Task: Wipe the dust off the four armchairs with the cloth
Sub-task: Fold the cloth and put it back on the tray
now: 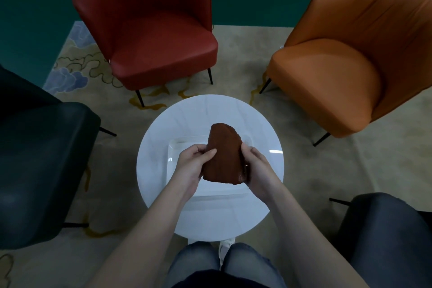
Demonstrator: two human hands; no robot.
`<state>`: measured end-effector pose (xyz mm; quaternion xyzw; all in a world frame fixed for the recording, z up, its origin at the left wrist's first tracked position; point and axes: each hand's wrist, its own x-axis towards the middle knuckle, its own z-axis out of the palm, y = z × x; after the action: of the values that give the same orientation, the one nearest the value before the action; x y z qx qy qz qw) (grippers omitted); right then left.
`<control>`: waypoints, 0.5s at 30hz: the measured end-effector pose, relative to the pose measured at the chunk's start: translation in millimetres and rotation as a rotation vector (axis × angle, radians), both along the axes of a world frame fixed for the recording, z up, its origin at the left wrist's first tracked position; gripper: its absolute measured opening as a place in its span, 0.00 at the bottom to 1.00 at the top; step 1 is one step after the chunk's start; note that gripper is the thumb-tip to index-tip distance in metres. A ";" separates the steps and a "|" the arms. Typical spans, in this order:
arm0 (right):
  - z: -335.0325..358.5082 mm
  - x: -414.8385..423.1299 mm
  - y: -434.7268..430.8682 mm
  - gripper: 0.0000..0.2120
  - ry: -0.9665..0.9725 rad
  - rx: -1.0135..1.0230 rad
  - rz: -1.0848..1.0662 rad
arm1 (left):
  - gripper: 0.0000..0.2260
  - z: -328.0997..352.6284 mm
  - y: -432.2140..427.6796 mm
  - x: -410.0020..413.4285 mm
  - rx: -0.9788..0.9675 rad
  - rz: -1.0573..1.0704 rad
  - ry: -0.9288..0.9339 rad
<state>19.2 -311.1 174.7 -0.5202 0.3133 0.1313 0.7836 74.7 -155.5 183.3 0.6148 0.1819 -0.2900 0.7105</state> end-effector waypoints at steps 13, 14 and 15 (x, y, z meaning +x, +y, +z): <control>-11.2 17.0 0.4 0.12 0.148 0.293 0.005 | 0.06 -10.3 22.7 -4.7 -0.065 -0.103 0.051; -13.0 16.5 0.7 0.11 0.146 0.270 -0.006 | 0.07 -11.1 23.6 -4.9 -0.064 -0.091 0.057; -14.1 15.8 0.8 0.11 0.137 0.229 -0.019 | 0.09 -12.1 24.2 -4.9 -0.063 -0.079 0.061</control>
<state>35.1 -310.3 160.6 -0.4142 0.3540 0.1941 0.8158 69.8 -131.3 171.1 0.5897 0.1698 -0.3420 0.7117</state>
